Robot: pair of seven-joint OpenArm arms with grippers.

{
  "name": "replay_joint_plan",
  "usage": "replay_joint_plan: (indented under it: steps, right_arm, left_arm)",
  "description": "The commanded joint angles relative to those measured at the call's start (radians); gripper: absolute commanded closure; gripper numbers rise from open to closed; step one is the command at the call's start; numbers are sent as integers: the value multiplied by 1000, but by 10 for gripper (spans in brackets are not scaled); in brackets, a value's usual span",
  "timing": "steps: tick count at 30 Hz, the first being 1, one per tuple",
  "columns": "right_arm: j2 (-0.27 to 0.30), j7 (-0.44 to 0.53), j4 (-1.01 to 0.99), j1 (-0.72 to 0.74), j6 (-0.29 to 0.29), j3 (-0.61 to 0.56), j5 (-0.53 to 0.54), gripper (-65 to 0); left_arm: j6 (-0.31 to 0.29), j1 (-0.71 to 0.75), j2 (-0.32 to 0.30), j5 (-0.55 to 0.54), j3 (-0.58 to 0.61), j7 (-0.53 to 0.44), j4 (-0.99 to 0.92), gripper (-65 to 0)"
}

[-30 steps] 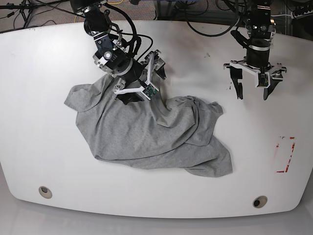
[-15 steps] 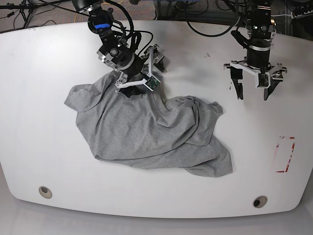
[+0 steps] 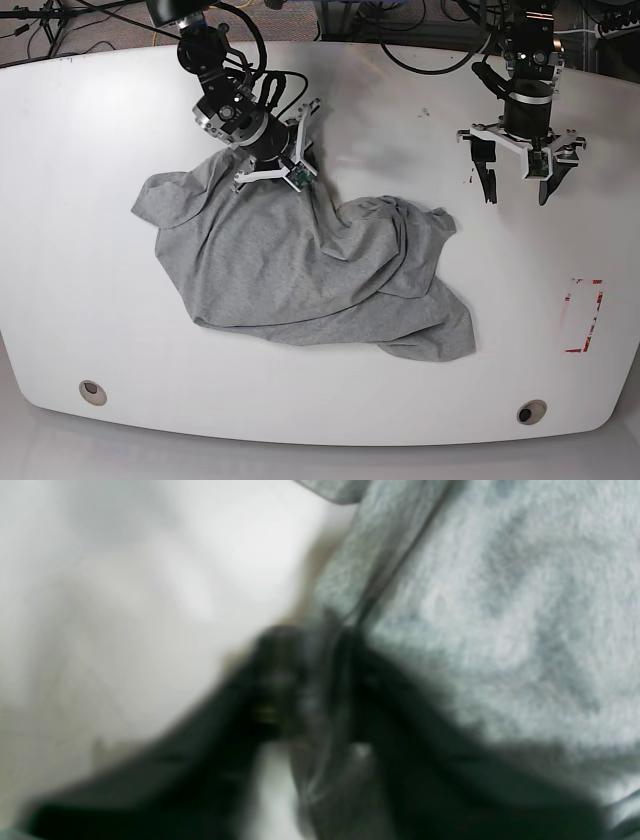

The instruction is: Fold the T-shirt properly

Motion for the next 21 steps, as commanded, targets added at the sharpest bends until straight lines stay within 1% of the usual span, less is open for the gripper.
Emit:
replay_joint_plan:
  steps: [1, 4, 8, 14, 19, 21]
  right_arm:
    - [3, -21, -18, 9, -6, 4, -20, 0]
    - [2, -22, 8, 4, -7, 4, -24, -14]
    - [3, -39, 97, -5, -7, 4, -24, 0]
    - [8, -110, 278, -21, -7, 4, -25, 0]
    - [7, -134, 370, 22, -7, 4, -25, 0]
    - [7, -137, 384, 55, -6, 2, -25, 0]
  left_arm:
    - [5, 0, -7, 3, -4, -22, 19, -447]
    - [5, 0, -7, 3, -4, -22, 19, -447]
    - [5, -2, -7, 3, -4, -22, 19, -447]
    - [4, -11, -7, 3, -2, -22, 16, -447]
    - [-3, -38, -7, 3, -2, -21, 16, -447]
    - [-21, -40, -7, 3, -2, -21, 16, -447]
